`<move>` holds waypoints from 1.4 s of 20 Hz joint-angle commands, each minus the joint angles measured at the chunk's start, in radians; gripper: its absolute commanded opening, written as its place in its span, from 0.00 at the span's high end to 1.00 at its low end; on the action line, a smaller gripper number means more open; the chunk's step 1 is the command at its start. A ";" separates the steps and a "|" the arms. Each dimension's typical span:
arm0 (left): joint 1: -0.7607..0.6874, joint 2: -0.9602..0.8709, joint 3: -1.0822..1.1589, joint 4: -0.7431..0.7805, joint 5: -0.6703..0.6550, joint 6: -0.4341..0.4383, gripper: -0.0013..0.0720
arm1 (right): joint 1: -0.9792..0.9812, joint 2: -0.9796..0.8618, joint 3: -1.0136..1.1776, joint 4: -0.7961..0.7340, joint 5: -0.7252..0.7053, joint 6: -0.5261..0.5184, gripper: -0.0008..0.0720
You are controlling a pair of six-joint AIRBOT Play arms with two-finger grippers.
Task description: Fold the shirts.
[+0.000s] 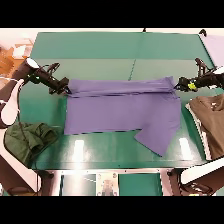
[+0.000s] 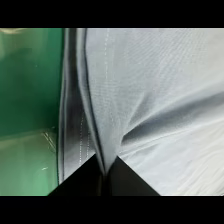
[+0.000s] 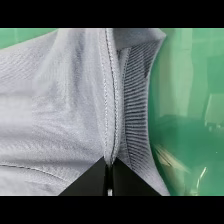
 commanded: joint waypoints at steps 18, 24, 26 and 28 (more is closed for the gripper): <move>0.014 0.037 -0.037 -0.015 -0.051 -0.156 0.37 | -0.018 0.016 -0.024 -0.014 0.051 0.088 0.61; 0.094 0.311 -0.080 0.125 -0.140 -0.139 0.37 | -0.134 0.278 -0.186 -0.015 0.115 0.112 0.65; 0.098 0.470 -0.235 0.172 -0.124 -0.139 0.38 | -0.192 0.441 -0.349 -0.006 0.105 0.138 0.65; 0.098 0.676 -0.524 0.155 -0.059 -0.130 0.43 | -0.241 0.609 -0.547 0.034 0.090 0.161 0.55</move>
